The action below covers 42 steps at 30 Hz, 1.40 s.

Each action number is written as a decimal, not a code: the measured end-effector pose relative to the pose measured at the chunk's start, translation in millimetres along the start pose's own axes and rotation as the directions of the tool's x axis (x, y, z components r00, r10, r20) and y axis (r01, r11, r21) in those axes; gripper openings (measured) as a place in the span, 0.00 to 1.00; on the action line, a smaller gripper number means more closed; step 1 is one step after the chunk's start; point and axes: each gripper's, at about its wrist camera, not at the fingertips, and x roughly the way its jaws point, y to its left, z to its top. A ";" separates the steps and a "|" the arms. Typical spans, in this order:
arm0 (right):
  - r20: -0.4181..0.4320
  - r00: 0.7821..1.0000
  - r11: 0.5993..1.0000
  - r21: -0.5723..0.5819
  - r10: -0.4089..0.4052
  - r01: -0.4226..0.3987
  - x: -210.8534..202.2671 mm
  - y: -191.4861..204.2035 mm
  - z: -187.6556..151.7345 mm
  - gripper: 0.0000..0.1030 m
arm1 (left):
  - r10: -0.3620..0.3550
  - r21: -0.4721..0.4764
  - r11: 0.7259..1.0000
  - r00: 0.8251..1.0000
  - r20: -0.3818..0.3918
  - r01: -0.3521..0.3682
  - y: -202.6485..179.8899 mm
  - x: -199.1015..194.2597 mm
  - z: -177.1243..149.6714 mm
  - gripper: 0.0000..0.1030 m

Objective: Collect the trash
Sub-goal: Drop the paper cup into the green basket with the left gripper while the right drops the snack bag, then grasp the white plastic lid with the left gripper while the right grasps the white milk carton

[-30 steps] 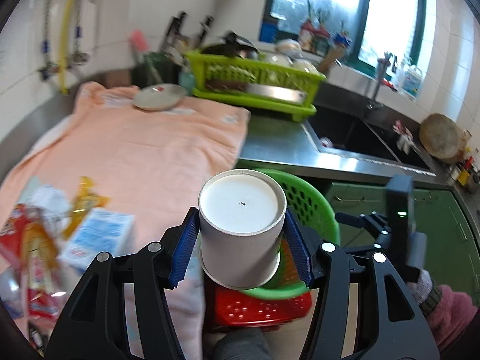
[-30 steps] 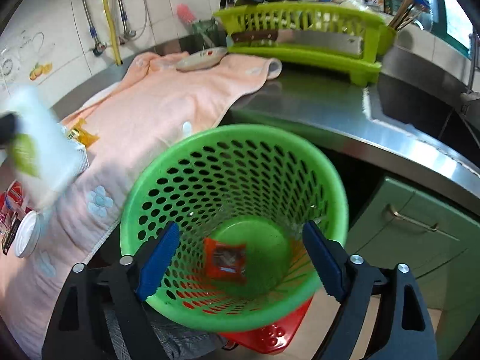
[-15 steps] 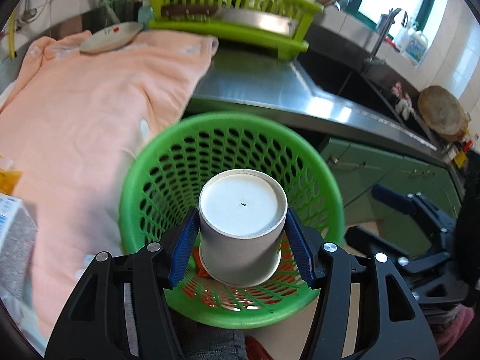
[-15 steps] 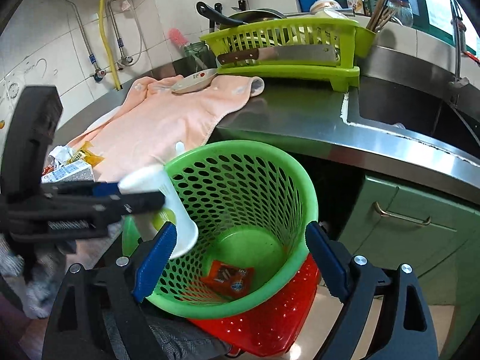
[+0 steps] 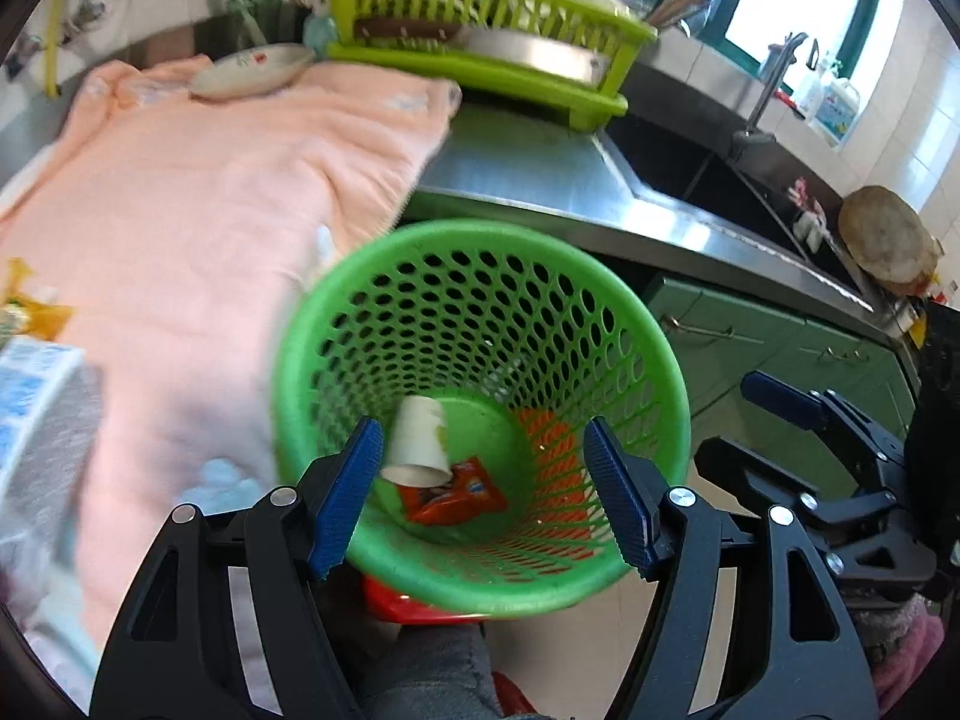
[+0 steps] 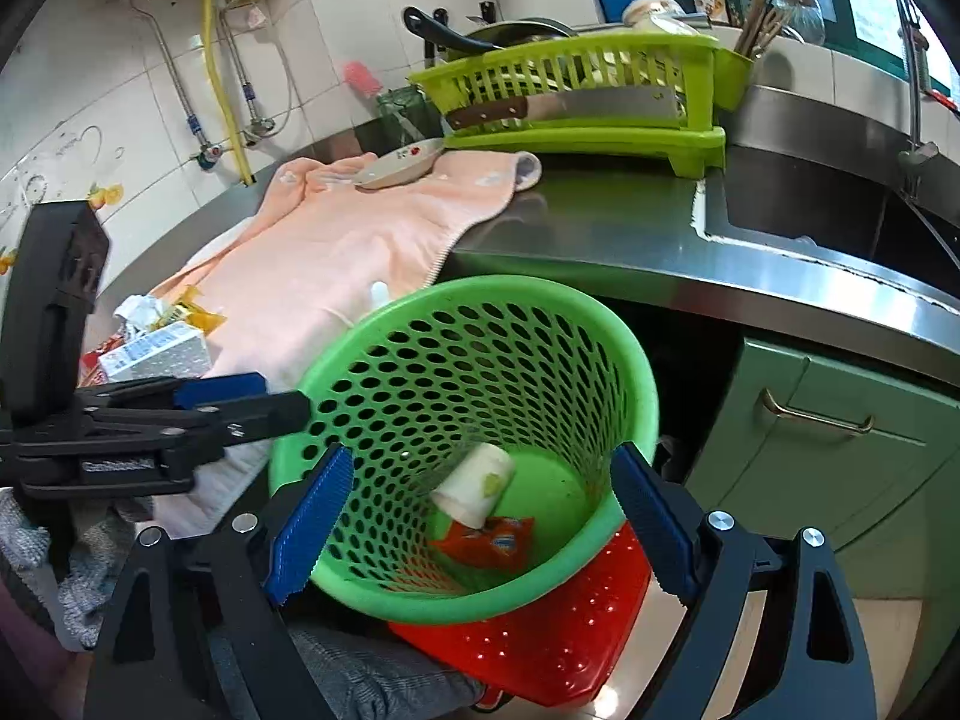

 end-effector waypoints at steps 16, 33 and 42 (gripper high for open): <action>0.017 0.995 0.989 -0.115 0.098 -0.096 -17.9 95.5 10.9 0.82 | 0.214 -0.126 0.973 0.961 0.176 -0.194 73.1 -146.8 -60.3 0.67; -0.126 0.957 0.958 -0.084 0.262 -0.273 18.9 190.8 33.3 0.82 | 0.338 -0.363 0.881 0.941 0.033 -0.304 173.4 -166.2 -136.7 0.54; -0.266 0.905 0.944 0.113 0.330 -0.311 65.3 232.4 69.9 0.82 | 0.296 -0.383 0.885 0.955 0.022 -0.265 187.0 -163.5 -148.8 0.49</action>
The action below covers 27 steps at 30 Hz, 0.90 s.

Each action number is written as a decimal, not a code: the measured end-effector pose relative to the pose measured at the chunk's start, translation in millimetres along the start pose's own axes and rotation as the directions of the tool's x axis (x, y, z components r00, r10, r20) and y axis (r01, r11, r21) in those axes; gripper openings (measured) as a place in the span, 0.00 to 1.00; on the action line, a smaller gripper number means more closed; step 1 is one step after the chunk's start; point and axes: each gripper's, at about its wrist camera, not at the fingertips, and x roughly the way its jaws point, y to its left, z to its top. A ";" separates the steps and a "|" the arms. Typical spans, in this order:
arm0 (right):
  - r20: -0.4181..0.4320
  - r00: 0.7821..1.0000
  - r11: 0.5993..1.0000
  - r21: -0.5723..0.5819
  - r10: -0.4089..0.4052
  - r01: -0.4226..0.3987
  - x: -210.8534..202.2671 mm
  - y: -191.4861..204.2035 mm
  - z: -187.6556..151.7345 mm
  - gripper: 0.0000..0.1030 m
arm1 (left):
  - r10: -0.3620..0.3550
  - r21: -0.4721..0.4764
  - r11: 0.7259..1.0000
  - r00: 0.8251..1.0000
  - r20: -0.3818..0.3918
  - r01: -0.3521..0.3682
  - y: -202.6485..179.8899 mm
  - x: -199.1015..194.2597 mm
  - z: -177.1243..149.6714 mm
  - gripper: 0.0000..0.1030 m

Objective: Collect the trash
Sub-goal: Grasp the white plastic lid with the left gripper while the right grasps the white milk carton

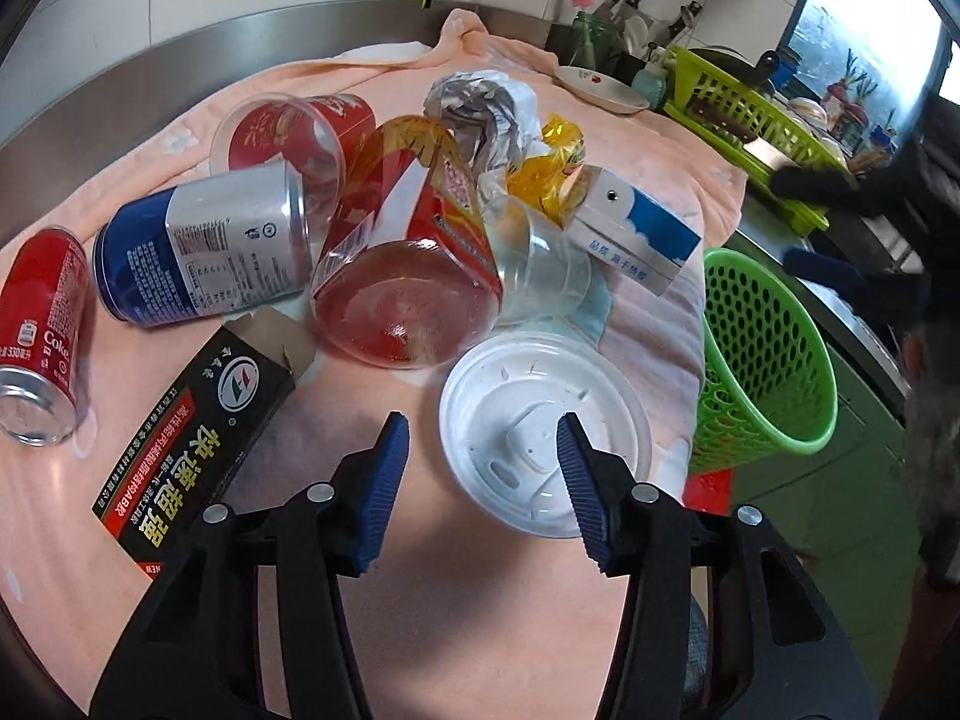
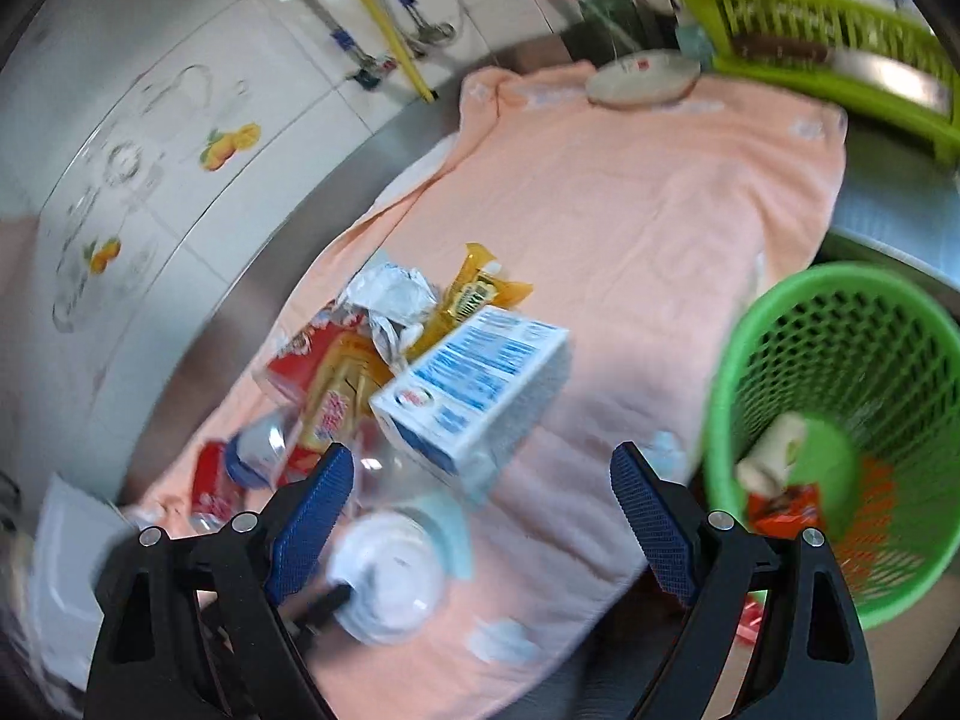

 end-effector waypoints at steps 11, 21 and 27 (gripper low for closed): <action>-0.126 0.989 0.972 0.210 -0.077 0.103 64.6 7.5 40.8 0.82 | -0.035 -0.008 0.999 0.999 -0.007 0.035 11.4 0.8 0.7 0.48; -0.228 0.964 0.955 0.229 -0.135 0.187 104.3 8.9 48.6 0.81 | -0.040 0.001 0.999 0.999 -0.025 0.040 15.5 7.0 3.4 0.45; -0.245 0.961 0.961 0.209 -0.129 0.182 109.7 5.5 42.3 0.72 | -0.038 0.003 0.999 0.998 -0.049 0.039 17.9 13.5 3.8 0.38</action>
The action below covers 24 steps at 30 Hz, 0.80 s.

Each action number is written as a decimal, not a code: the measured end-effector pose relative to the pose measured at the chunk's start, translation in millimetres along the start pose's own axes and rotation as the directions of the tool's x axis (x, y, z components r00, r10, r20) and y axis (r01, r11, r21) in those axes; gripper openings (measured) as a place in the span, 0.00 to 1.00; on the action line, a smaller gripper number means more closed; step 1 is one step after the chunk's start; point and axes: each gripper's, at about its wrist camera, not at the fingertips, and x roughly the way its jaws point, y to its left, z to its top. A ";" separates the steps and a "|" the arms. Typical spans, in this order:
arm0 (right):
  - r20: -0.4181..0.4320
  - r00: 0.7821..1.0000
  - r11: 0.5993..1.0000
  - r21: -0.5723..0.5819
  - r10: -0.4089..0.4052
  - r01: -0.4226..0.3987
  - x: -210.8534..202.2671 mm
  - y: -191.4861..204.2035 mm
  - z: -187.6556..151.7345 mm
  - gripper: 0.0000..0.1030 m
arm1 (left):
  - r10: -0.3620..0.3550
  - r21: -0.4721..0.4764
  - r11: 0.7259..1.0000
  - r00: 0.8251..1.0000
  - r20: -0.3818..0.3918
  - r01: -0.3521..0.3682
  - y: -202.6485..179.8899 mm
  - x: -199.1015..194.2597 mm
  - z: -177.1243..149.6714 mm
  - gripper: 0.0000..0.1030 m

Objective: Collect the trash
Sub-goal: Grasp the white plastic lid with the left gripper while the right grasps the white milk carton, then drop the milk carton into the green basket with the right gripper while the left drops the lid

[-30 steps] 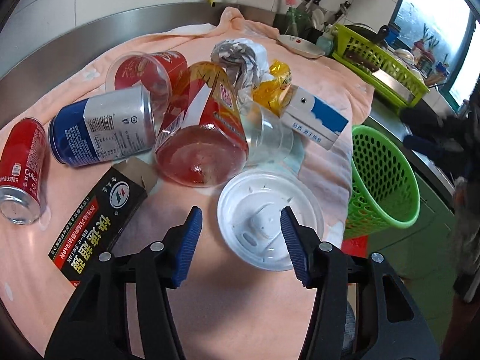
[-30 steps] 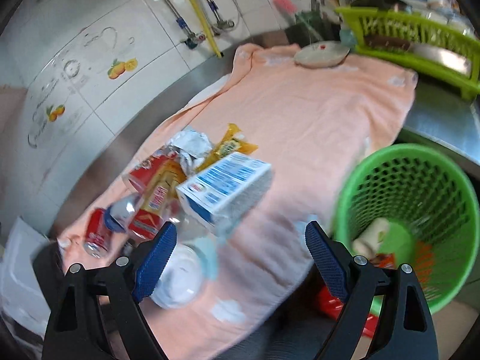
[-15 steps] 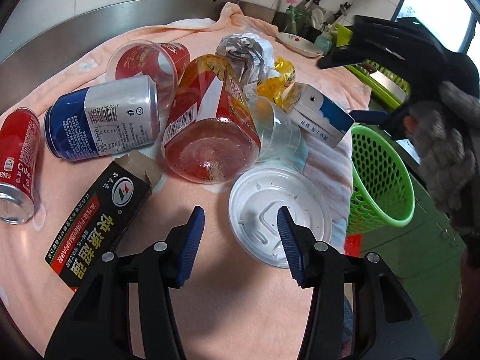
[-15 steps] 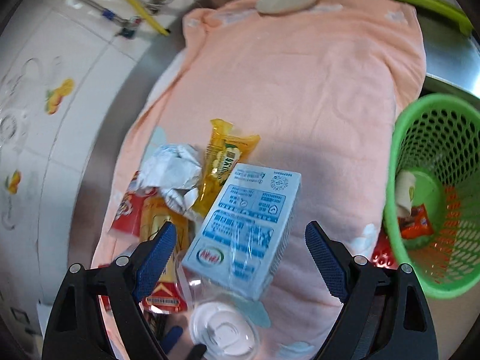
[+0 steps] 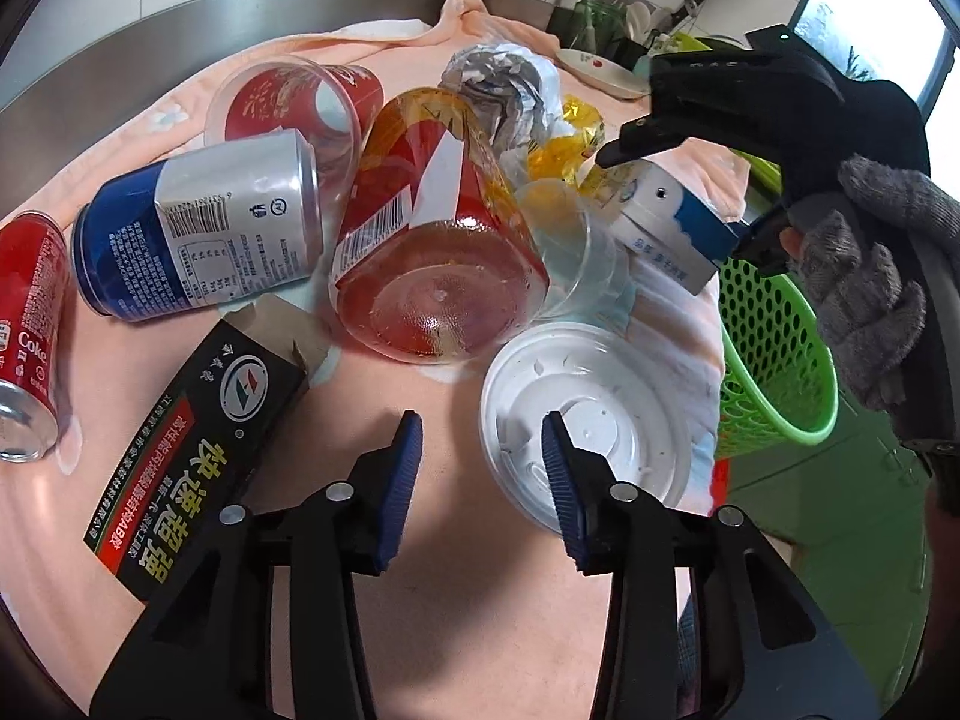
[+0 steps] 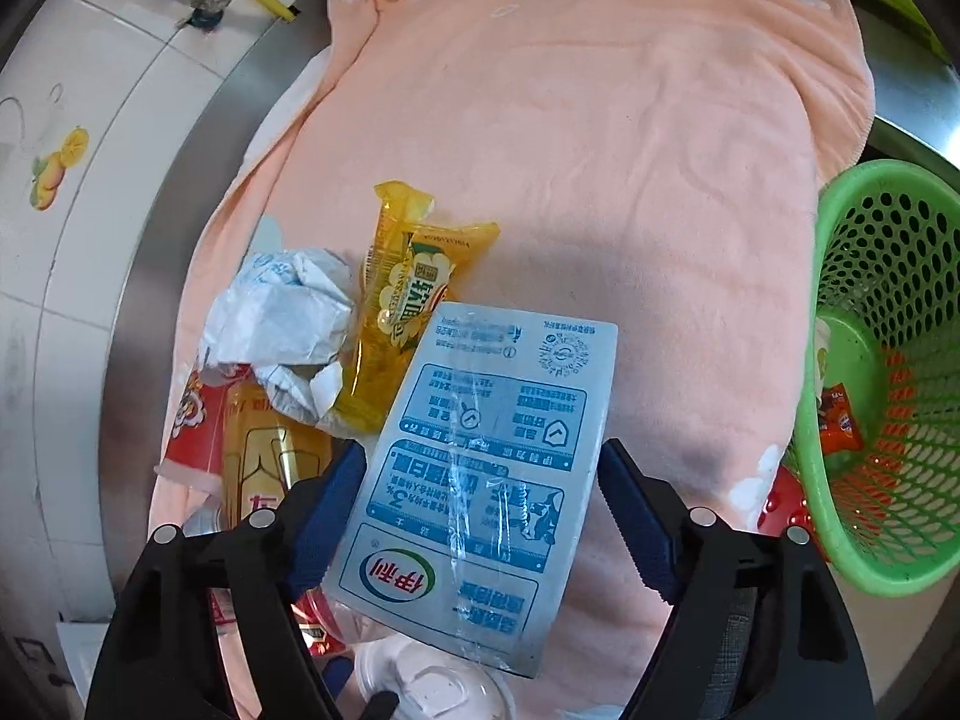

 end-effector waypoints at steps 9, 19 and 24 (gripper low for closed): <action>0.011 0.997 0.995 -0.076 0.071 -0.070 -17.0 -15.0 -21.8 0.66 | 0.021 0.019 1.000 0.999 -0.025 -0.020 -5.7 8.0 0.1 0.26; 0.072 0.990 0.980 -0.167 0.118 -0.105 -63.1 -44.6 -39.4 0.66 | 0.012 0.039 0.999 1.000 -0.005 -0.012 -18.2 1.9 0.2 0.08; 0.100 0.989 0.981 -0.176 0.105 -0.086 -84.7 -83.1 -43.6 0.66 | 0.002 0.046 0.999 1.000 0.004 -0.003 -25.3 -4.7 -3.2 0.07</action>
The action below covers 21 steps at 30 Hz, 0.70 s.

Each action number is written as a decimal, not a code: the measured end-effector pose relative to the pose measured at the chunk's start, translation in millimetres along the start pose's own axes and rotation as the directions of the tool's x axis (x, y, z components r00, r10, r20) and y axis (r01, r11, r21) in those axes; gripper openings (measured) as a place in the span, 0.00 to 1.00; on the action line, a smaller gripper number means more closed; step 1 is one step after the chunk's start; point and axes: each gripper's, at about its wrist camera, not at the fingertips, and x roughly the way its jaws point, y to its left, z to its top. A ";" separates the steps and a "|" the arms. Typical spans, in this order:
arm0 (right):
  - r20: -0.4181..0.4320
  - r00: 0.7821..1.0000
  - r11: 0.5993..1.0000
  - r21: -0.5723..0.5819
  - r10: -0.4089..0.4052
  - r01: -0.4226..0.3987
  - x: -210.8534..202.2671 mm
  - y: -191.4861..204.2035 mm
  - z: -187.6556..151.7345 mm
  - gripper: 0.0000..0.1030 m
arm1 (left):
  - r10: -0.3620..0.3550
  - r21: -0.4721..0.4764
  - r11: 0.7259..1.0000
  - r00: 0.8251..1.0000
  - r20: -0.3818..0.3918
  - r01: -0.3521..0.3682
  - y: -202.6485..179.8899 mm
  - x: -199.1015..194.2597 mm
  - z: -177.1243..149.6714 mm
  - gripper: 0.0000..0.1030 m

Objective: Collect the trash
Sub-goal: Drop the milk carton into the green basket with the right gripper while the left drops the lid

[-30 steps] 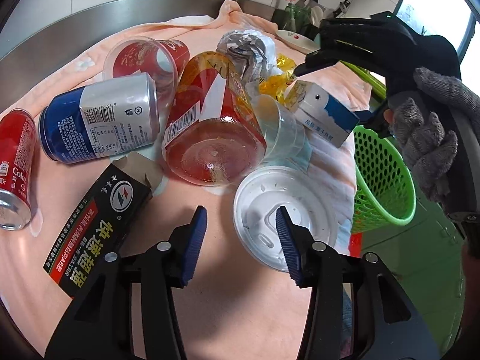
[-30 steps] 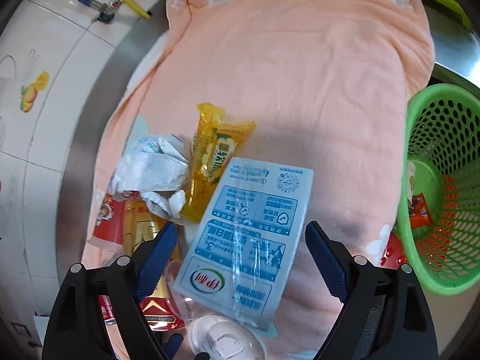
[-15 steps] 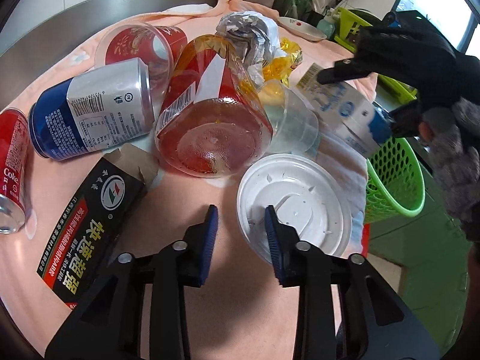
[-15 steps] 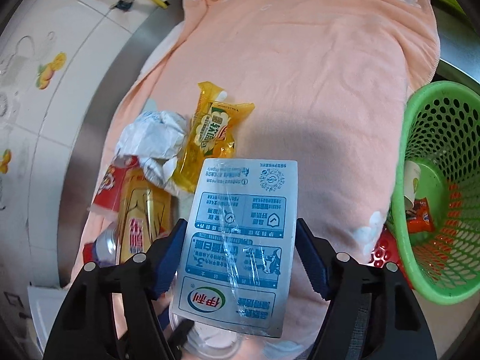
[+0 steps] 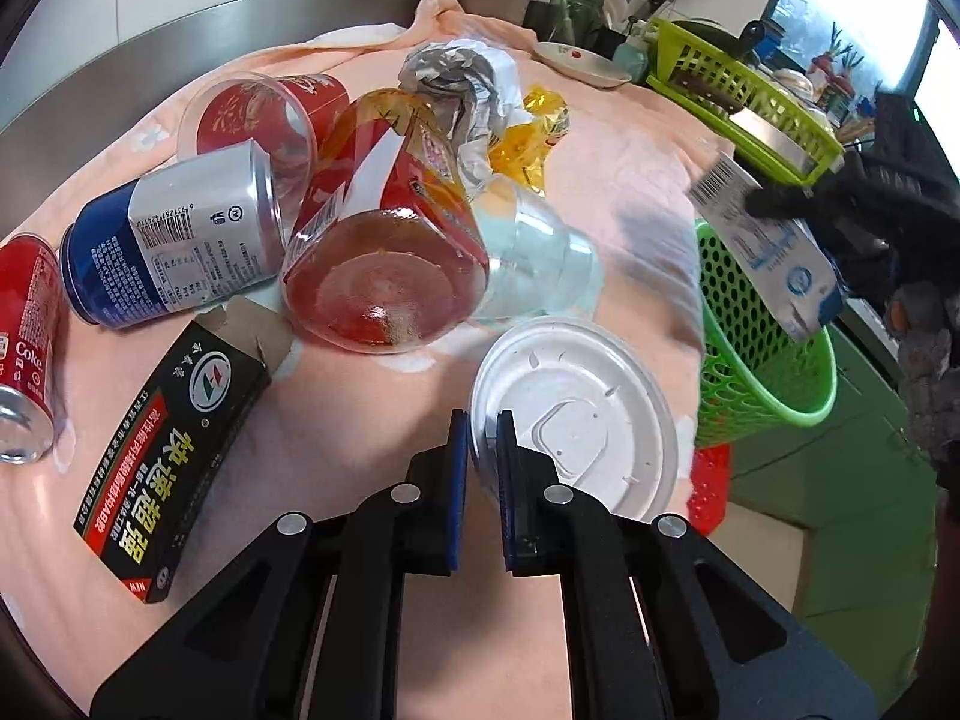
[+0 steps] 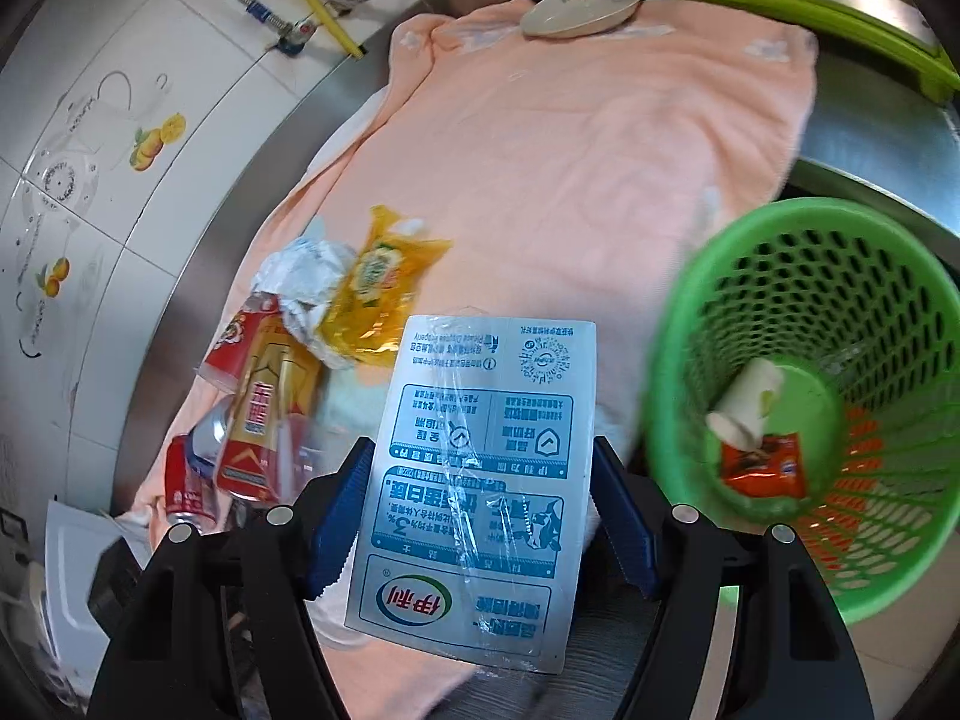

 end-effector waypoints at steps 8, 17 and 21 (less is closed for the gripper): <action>0.022 0.985 0.984 0.050 -0.171 0.169 -15.9 -89.3 10.8 0.66 | -0.043 0.047 0.998 0.998 0.038 0.041 -22.3 -16.3 5.4 0.04; -0.059 0.956 0.952 0.087 -0.288 0.293 21.1 -159.1 9.7 0.67 | -0.074 0.073 0.995 0.997 0.031 0.072 -40.3 -16.1 23.1 0.04; -0.064 0.936 0.933 0.088 -0.345 0.350 36.3 -173.8 12.3 0.68 | -0.103 0.089 0.991 0.994 0.037 0.099 -51.9 -17.2 32.9 0.04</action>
